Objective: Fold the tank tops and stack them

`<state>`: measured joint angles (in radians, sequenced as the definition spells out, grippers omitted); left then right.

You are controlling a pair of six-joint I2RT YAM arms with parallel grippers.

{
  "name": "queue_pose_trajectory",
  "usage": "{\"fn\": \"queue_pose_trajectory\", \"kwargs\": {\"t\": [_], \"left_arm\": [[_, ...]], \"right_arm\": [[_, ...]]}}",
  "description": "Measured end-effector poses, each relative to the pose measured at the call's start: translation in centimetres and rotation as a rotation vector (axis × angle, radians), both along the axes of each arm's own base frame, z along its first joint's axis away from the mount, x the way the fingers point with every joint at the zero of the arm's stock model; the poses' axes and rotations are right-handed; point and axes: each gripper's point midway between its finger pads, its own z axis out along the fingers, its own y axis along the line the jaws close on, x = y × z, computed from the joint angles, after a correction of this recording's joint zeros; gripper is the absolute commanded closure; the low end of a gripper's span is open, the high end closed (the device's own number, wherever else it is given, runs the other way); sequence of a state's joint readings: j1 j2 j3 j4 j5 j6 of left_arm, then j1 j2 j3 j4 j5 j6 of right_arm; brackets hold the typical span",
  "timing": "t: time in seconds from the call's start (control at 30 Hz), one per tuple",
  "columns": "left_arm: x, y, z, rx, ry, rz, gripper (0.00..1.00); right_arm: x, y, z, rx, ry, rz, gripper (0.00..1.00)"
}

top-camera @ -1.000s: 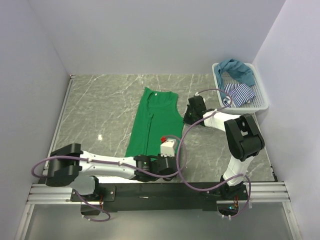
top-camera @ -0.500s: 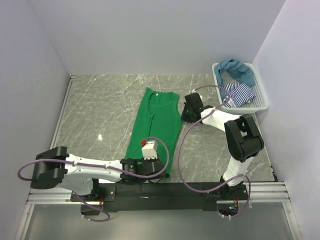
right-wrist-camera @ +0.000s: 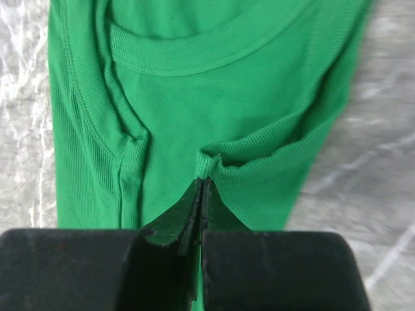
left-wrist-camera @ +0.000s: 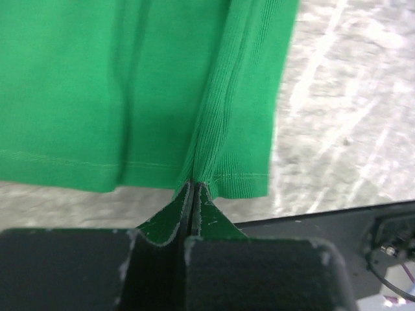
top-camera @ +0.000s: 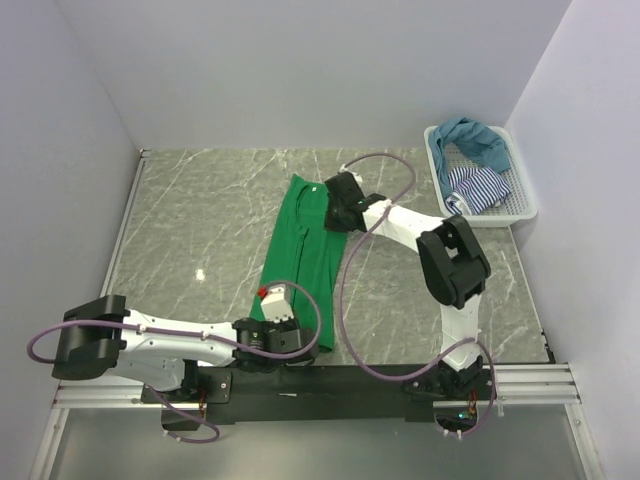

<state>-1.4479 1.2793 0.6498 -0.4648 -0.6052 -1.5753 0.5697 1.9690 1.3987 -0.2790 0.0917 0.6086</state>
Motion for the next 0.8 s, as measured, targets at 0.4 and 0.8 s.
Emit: {"fn": "queue_pose_trajectory", "kwargs": {"t": [0.4,0.8], "left_arm": [[-0.3,3.1,-0.6,0.003,0.032,0.08,0.99],[-0.5,4.8,-1.9,0.032,0.047,0.109,0.99]], "right_arm": [[-0.2,3.6,-1.2,-0.039,0.017,0.048,1.0],[0.4,5.4,-1.1,-0.052,0.009,0.063,1.0]]}}
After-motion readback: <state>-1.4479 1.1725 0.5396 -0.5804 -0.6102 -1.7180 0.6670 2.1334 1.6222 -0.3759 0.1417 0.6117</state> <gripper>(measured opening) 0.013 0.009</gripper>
